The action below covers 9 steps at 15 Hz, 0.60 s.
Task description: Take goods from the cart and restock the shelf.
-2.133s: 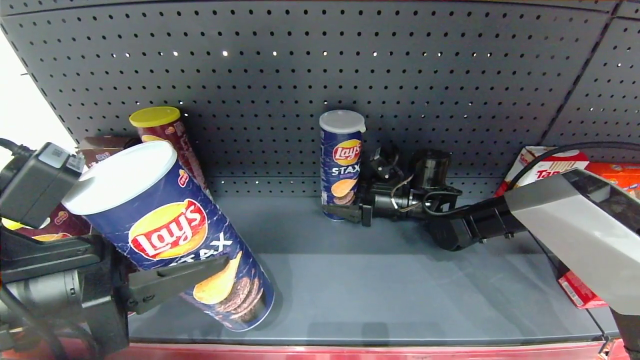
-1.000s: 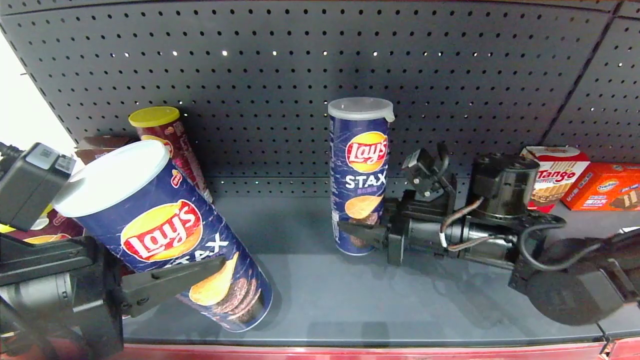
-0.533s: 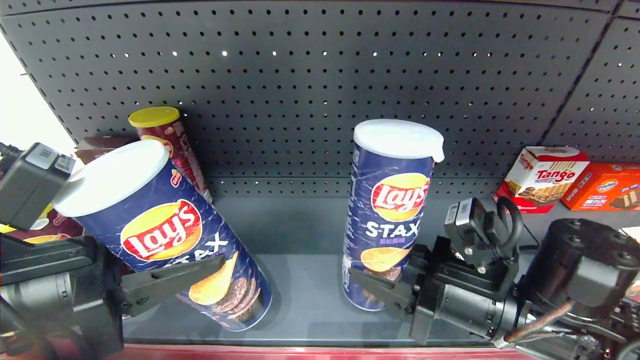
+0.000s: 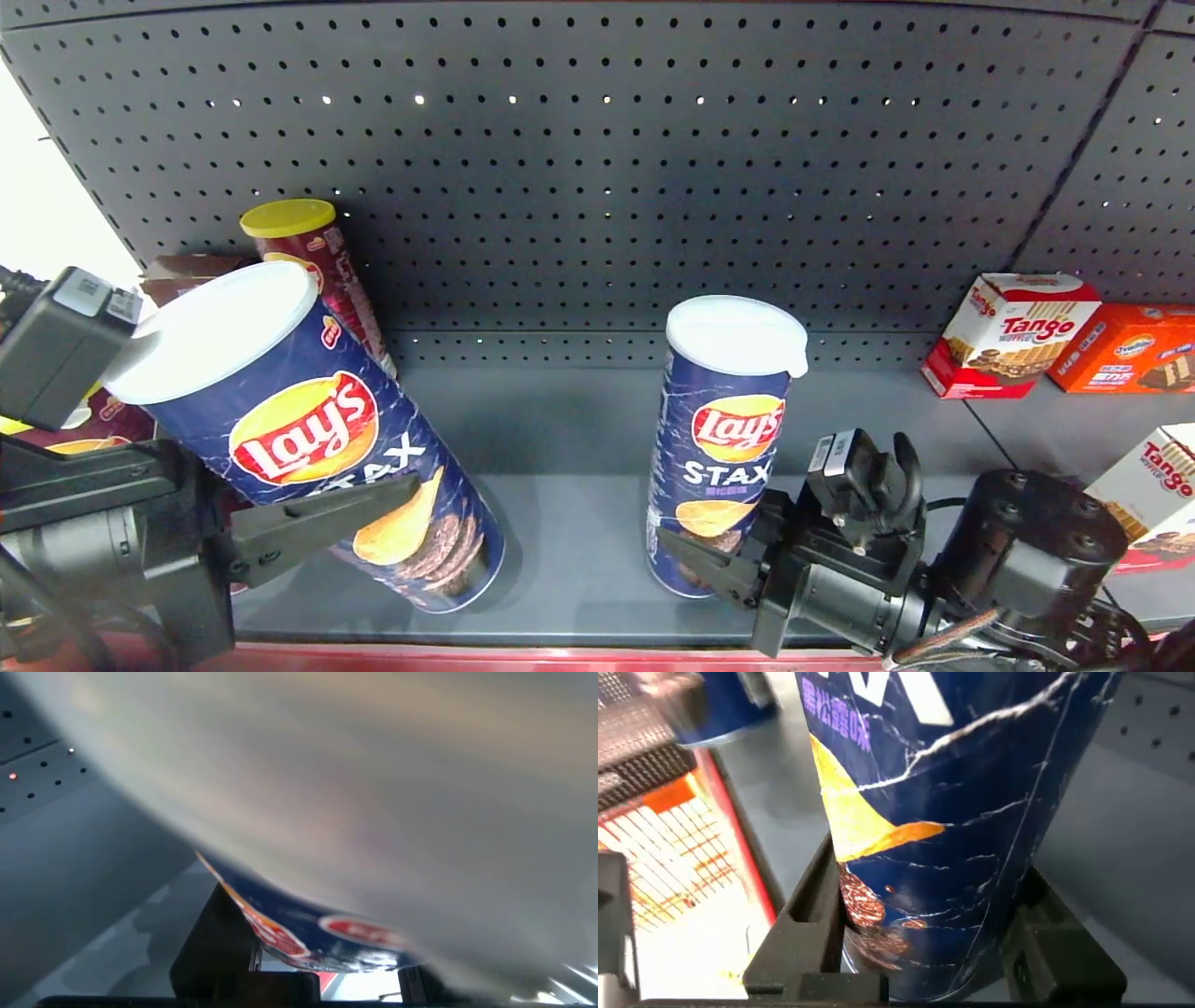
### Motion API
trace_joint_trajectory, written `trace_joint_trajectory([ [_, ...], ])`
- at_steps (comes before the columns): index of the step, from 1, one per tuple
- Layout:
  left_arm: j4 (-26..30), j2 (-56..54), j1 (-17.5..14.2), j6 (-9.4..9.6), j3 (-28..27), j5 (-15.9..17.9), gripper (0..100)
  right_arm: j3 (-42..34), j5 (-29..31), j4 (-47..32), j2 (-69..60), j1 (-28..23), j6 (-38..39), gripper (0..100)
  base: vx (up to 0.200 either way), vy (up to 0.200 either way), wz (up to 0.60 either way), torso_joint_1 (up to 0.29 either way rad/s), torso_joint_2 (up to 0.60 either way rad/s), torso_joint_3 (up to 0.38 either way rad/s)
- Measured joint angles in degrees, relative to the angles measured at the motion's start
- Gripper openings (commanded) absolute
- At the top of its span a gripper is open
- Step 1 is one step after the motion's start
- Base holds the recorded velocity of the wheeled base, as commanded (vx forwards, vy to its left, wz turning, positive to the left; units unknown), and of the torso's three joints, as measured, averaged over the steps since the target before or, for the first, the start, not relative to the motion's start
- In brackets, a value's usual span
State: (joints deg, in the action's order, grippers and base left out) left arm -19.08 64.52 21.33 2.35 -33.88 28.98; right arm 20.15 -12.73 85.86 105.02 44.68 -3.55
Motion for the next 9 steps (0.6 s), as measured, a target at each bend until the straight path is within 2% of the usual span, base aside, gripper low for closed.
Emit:
trace_joint_trajectory([
  [5,0.00,0.00,0.00,0.02,1.22,0.00,0,0.55,-5.85,1.49,3.66,-4.69,-3.95,0,0.000,0.000,0.00,0.000,0.00,0.000],
  [9,-0.05,0.00,0.00,0.00,2.01,0.02,0,0.60,-5.85,1.80,4.68,-4.36,-4.04,0,0.000,0.000,0.00,0.000,0.00,0.000],
])
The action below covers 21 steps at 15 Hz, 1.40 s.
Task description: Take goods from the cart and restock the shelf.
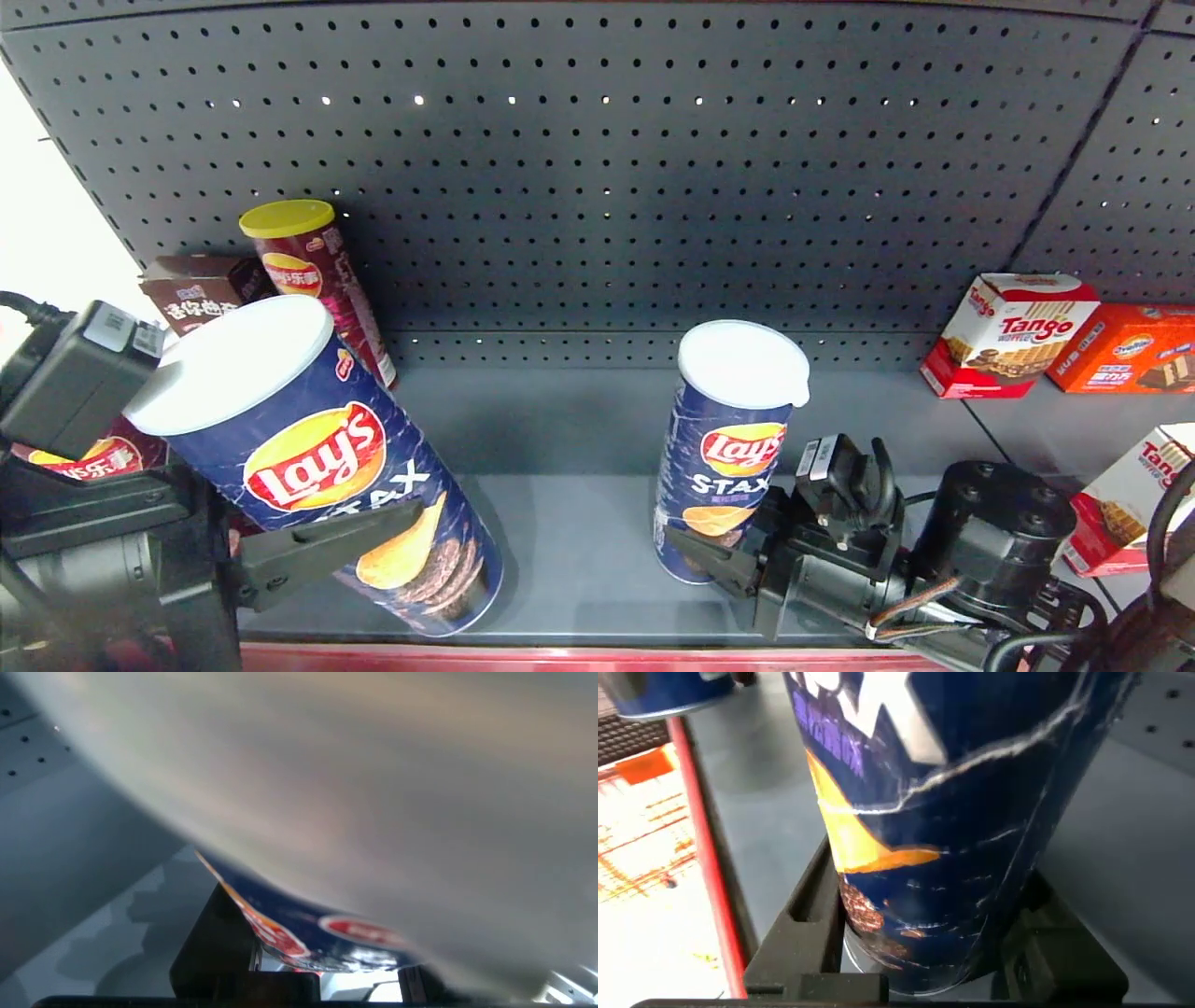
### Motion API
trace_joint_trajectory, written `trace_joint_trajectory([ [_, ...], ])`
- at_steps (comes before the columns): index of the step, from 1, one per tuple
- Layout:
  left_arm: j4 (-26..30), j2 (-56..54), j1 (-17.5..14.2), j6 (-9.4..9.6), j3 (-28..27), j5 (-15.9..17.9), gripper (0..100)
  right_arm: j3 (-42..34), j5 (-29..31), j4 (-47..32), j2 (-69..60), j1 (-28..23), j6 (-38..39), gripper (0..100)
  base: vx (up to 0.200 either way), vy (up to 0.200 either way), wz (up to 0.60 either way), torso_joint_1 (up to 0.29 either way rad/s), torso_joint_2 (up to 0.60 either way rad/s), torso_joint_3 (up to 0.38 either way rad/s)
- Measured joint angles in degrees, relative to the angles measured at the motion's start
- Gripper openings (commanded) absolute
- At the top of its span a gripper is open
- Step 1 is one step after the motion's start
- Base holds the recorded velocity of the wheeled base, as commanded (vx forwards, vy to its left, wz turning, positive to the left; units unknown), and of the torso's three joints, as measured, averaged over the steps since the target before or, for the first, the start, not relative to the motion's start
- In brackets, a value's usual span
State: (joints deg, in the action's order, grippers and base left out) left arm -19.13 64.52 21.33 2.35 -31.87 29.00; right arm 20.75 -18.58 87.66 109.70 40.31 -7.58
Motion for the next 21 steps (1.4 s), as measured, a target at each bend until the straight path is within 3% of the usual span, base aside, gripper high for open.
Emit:
trace_joint_trajectory([
  [4,0.00,0.02,-0.06,0.00,0.12,0.01,0,-0.28,0.52,-0.11,0.17,2.16,0.01,0,0.000,0.000,0.00,0.000,0.00,0.000],
  [5,-0.02,0.00,-0.06,0.00,0.12,0.00,0,-0.46,0.62,-0.11,0.20,2.65,0.00,100,0.000,0.000,0.00,0.000,0.00,0.000],
  [11,0.00,-0.37,0.00,0.00,0.21,-0.05,0,-2.50,3.83,-0.54,-1.60,2.90,0.30,100,0.000,0.000,0.00,0.000,0.00,0.000],
  [21,0.00,-0.37,0.16,0.02,0.28,-0.18,0,-17.64,3.74,-0.95,-21.94,0.43,-0.46,100,0.000,0.000,0.00,0.000,0.00,0.000],
])
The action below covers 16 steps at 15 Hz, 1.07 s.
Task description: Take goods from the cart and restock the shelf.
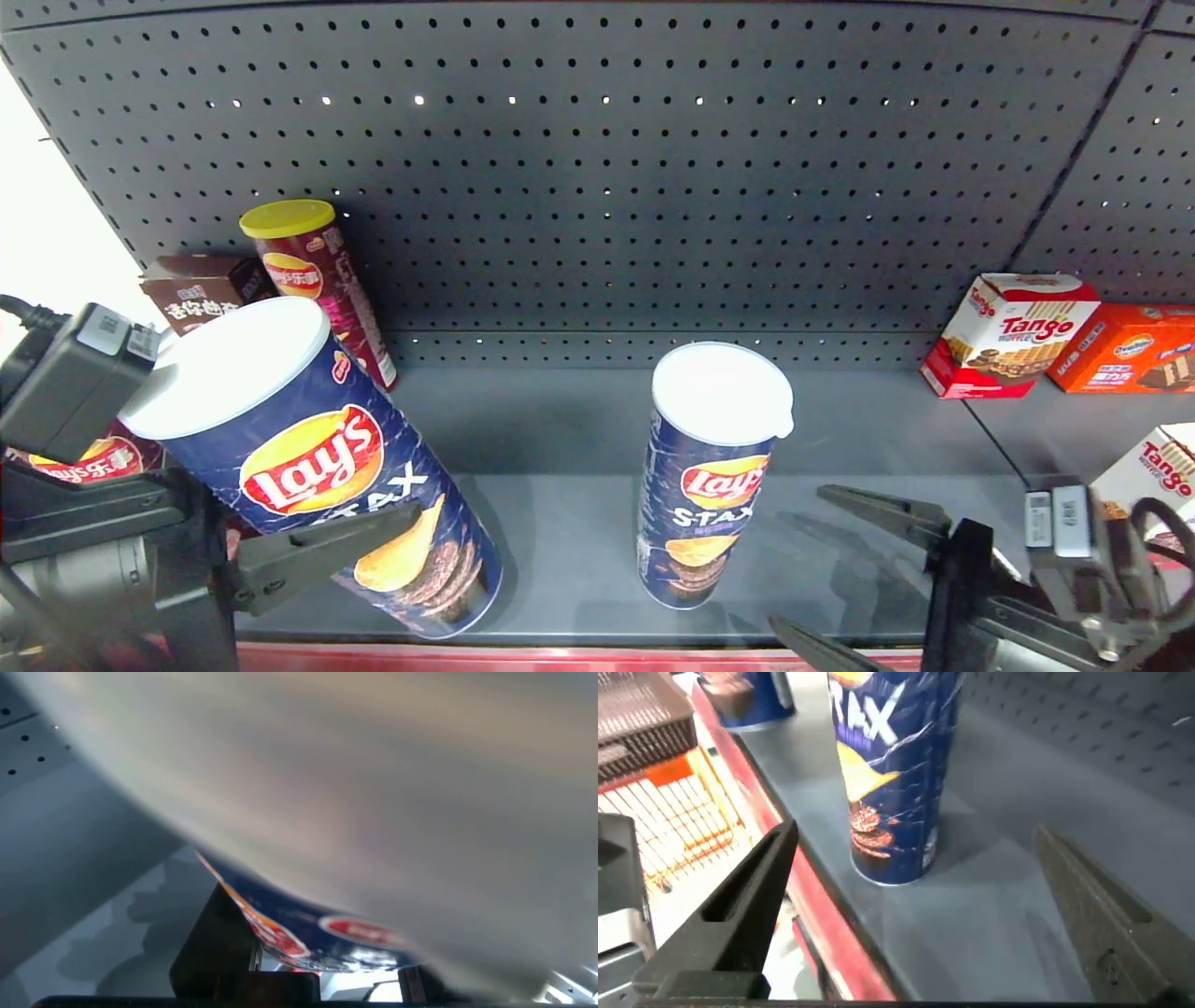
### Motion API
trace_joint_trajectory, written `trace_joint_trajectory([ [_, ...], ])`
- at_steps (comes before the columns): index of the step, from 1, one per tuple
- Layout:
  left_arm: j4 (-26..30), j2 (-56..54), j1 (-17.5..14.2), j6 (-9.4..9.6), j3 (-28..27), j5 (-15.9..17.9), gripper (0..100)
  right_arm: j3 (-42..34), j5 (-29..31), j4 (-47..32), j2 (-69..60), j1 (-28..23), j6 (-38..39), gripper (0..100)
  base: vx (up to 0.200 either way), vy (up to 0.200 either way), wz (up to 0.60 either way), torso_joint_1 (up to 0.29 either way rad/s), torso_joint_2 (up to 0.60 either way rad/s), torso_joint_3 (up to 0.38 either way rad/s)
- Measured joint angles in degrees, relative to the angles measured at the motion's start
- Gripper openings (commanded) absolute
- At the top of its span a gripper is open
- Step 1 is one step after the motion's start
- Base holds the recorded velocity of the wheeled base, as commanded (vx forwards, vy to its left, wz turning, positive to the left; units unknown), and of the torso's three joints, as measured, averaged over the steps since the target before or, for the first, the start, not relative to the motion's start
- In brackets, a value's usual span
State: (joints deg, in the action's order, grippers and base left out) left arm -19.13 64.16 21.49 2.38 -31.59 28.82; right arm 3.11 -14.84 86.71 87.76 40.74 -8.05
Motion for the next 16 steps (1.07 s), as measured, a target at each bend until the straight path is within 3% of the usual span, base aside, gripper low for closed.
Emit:
trace_joint_trajectory([
  [4,0.02,0.00,0.04,0.07,0.04,0.00,0,-2.80,0.04,-2.11,-9.75,-4.80,-0.46,100,0.000,0.000,0.00,0.000,0.00,0.000],
  [10,0.00,-0.38,-0.22,0.07,1.44,0.00,0,-3.00,0.04,-4.77,-20.20,-18.53,-0.65,100,0.000,0.000,0.00,0.000,0.00,0.000],
  [13,0.02,-1.84,-0.22,0.02,3.69,-0.06,0,-2.71,2.06,-15.12,-28.92,-21.54,-1.10,100,0.000,0.000,0.00,0.000,0.00,0.000],
  [16,0.00,-3.83,-0.22,0.02,5.96,0.02,0,-1.32,10.98,-33.04,-40.41,-23.93,-1.26,100,0.000,0.000,0.00,0.000,0.00,0.000],
])
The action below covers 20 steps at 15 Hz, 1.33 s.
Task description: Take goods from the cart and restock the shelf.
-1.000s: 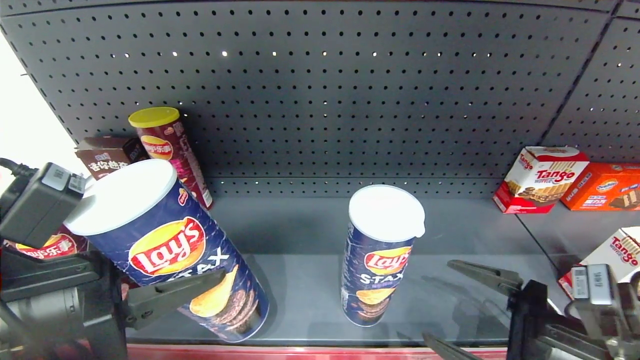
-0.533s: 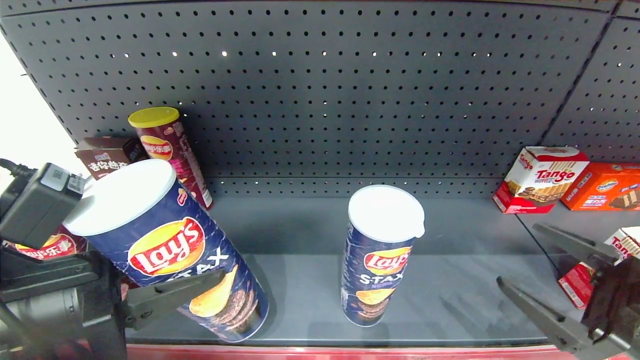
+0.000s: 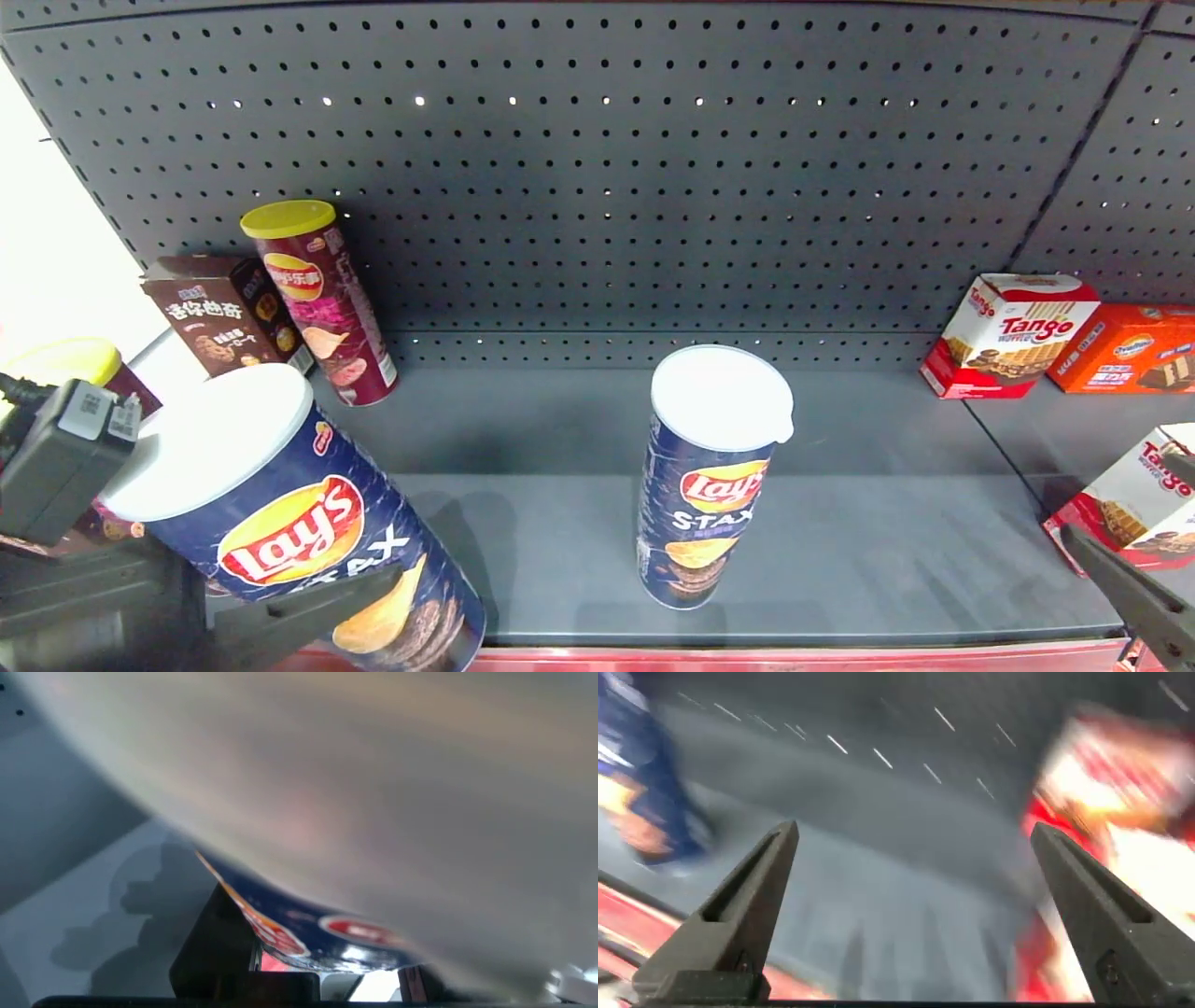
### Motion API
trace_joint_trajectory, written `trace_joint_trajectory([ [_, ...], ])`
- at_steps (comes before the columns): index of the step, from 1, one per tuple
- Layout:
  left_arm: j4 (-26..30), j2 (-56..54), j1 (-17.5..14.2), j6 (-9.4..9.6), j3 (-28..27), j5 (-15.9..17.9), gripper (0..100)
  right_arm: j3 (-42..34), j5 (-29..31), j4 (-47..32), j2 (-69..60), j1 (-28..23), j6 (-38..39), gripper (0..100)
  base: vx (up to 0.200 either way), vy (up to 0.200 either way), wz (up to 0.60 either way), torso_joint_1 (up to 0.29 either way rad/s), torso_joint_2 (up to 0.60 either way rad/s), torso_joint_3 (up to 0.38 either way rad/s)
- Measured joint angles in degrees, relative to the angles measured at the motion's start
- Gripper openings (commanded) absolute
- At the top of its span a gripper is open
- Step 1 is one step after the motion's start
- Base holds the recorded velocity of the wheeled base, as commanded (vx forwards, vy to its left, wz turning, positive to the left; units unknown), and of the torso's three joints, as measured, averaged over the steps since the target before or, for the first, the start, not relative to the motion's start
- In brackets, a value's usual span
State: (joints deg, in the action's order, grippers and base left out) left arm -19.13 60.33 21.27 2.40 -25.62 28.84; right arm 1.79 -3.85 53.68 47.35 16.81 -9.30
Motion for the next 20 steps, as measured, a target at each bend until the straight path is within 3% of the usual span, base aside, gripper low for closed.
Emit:
trace_joint_trajectory([
  [4,-0.06,-1.12,0.06,0.20,0.51,0.16,0,1.18,6.89,-27.68,-20.13,-1.16,0.24,100,0.000,0.000,0.00,0.000,0.00,0.000],
  [6,-0.09,-1.88,0.06,0.72,0.51,0.17,0,0.95,8.97,-37.56,-31.42,-1.30,2.27,100,0.000,0.000,0.00,0.000,0.00,0.000],
  [9,-0.05,-3.00,0.15,0.83,0.63,0.28,0,-0.45,5.84,-53.47,-41.55,0.02,5.67,100,0.000,0.000,0.00,0.000,0.00,0.000],
  [16,-0.22,-2.91,0.26,0.93,-1.07,0.61,0,0.00,4.25,-54.10,-47.24,0.96,6.18,100,0.000,0.000,0.00,0.000,0.00,0.000],
  [20,-0.13,-1.96,0.20,0.90,-1.91,0.71,0,-0.12,11.42,-53.77,-47.45,0.85,10.20,100,0.000,0.000,0.00,0.000,0.00,0.000],
])
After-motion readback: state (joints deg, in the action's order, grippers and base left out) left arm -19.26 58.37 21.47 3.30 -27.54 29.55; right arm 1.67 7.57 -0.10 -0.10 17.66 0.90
